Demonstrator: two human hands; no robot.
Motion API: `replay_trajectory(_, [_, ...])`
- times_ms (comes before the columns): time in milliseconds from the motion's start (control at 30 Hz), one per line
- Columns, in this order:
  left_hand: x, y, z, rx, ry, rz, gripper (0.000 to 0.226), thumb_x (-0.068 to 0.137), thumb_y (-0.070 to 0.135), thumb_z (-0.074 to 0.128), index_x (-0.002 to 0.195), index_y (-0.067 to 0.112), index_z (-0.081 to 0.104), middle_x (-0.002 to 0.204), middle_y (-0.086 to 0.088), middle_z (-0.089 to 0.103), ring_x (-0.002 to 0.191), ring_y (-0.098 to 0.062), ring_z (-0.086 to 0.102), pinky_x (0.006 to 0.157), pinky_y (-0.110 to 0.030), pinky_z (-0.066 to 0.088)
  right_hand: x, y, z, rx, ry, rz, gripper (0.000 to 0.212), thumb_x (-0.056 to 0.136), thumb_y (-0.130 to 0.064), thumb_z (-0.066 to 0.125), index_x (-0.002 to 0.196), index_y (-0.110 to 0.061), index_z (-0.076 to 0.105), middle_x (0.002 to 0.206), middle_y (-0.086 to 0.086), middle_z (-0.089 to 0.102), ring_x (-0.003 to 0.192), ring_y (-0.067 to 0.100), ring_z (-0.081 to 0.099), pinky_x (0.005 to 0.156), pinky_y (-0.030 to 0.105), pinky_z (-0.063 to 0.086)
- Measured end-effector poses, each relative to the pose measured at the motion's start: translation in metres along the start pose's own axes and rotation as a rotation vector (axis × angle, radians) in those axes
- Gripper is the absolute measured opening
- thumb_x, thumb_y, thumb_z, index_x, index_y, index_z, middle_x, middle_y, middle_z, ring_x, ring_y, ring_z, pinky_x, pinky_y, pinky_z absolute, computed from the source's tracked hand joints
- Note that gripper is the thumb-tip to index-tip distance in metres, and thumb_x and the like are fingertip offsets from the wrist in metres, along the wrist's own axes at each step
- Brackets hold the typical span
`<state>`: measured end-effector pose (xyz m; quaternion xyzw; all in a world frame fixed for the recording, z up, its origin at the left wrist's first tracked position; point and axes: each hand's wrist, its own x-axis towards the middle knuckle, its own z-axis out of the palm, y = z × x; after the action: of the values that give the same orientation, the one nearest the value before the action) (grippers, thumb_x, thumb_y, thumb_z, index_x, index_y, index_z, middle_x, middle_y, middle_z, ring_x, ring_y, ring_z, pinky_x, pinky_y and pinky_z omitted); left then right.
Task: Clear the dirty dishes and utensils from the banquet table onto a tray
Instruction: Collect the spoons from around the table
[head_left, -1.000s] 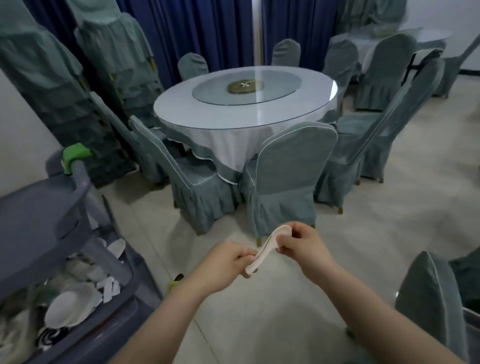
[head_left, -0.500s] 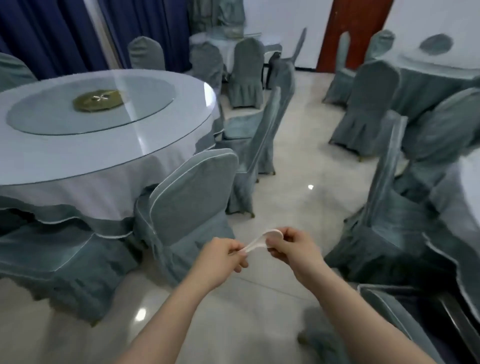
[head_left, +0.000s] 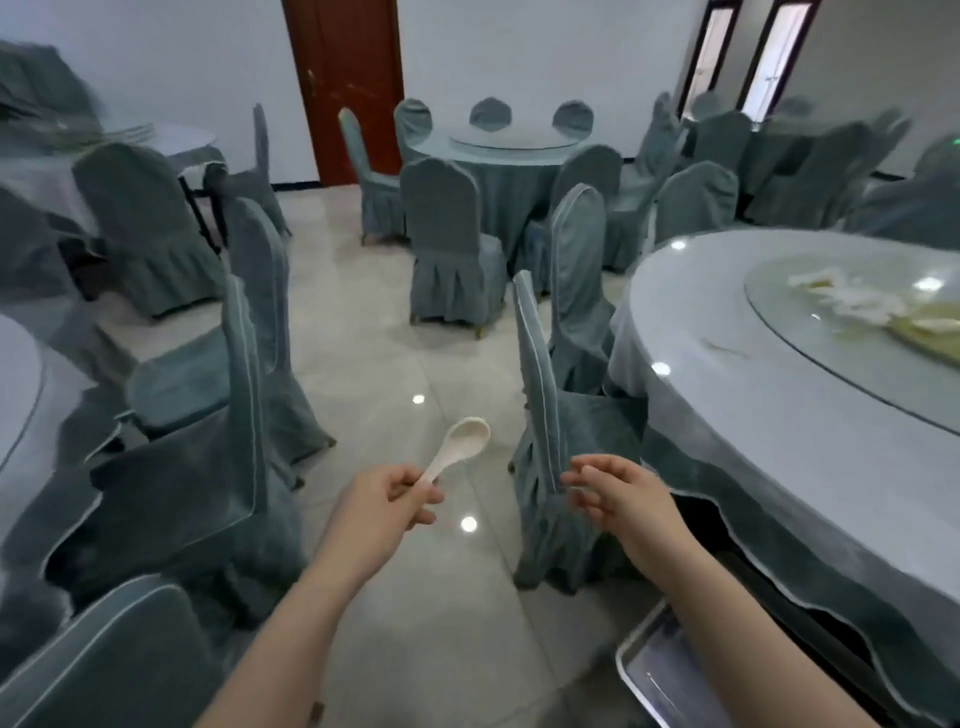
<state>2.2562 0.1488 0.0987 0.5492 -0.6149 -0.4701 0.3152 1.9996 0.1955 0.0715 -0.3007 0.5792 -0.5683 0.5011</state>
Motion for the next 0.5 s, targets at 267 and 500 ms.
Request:
replay_trajectory(267, [0.199, 0.048, 0.001, -0.077, -0.050, 0.058, 0.014, 0.095, 0.010, 0.055, 0.092, 0.015, 0.068, 0.079, 0.001, 0.075, 0.066, -0.010, 0.070, 0.058, -0.012, 0.049, 0.175, -0.042, 0.008, -0.054, 0.156, -0.025, 0.013, 0.092, -0.007, 0.058, 0.098, -0.010, 0.070, 0.090, 0.009, 0.075, 0.060, 0.006, 0.063, 0.068, 0.028, 0.052])
replay_trajectory(500, [0.369, 0.085, 0.005, -0.079, -0.211, 0.186, 0.013, 0.095, 0.013, 0.057, 0.094, 0.020, 0.068, 0.083, 0.005, 0.076, 0.072, -0.010, 0.071, 0.067, -0.019, 0.049, 0.294, -0.058, 0.011, -0.025, 0.386, -0.043, 0.014, 0.092, -0.009, 0.059, 0.097, -0.014, 0.071, 0.090, 0.005, 0.075, 0.072, 0.011, 0.069, 0.069, 0.025, 0.053])
